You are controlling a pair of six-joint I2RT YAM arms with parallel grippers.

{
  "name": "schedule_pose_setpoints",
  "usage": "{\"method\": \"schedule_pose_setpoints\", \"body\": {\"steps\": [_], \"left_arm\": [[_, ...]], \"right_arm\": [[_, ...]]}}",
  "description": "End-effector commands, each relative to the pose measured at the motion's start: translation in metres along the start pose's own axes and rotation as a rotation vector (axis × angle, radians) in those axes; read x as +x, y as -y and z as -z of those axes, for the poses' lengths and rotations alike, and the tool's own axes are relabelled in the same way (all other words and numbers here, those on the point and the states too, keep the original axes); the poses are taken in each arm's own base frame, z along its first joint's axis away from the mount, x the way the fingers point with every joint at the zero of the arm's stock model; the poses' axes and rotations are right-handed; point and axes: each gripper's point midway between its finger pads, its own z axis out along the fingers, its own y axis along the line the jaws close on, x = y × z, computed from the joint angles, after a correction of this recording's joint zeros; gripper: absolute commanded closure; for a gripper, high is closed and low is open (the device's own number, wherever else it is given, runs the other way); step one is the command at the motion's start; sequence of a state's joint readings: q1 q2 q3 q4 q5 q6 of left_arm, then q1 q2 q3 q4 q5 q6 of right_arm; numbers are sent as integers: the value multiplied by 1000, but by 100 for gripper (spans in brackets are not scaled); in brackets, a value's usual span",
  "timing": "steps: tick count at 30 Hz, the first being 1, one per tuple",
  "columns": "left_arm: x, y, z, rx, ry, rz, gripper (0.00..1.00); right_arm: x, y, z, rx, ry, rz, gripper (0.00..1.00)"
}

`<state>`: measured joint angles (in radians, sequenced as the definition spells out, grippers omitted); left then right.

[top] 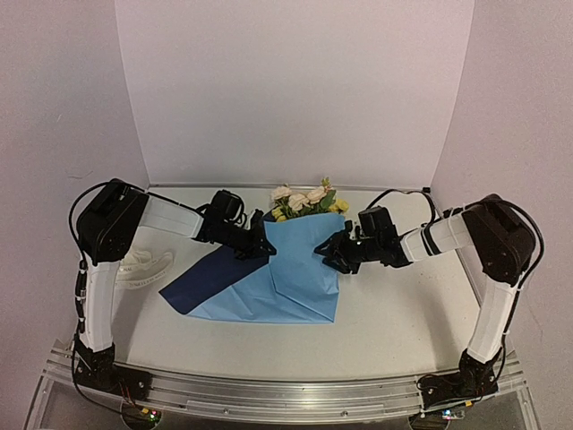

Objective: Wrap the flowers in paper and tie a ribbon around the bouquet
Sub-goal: Press the fold line on the 2/3-folded wrapping paper.

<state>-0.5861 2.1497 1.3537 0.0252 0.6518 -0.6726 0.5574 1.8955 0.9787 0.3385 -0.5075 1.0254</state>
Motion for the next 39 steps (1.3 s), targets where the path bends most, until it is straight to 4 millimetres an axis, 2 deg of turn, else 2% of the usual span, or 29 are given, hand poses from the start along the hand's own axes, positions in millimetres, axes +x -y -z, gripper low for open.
{"method": "schedule_pose_setpoints", "body": {"steps": [1,4,11,15,19,22,29,33,39], "left_arm": [[-11,1,-1,-6,14,-29,100],[-7,-5,-1,-24,-1,-16,100],[-9,-5,0,-27,-1,-20,100],[-10,-4,0,-22,-2,-25,100],[-13,-3,-2,-24,-1,-29,100],[-15,-1,-3,-20,-5,-29,100],[-19,2,-1,-31,0,-37,98],[-21,4,5,-48,14,-43,93],[-28,13,18,-81,46,-66,83]], "right_arm": [[-18,31,-7,18,19,-79,55],[-24,43,-2,24,37,-104,53],[-26,8,22,-55,49,-64,43],[-20,1,28,-68,36,-50,41],[-15,17,16,-31,11,-72,47],[-11,21,9,-34,-14,-95,54],[21,6,18,-22,-38,-3,54],[36,-1,22,-16,-65,38,53],[78,-1,18,9,-144,80,53]]}}
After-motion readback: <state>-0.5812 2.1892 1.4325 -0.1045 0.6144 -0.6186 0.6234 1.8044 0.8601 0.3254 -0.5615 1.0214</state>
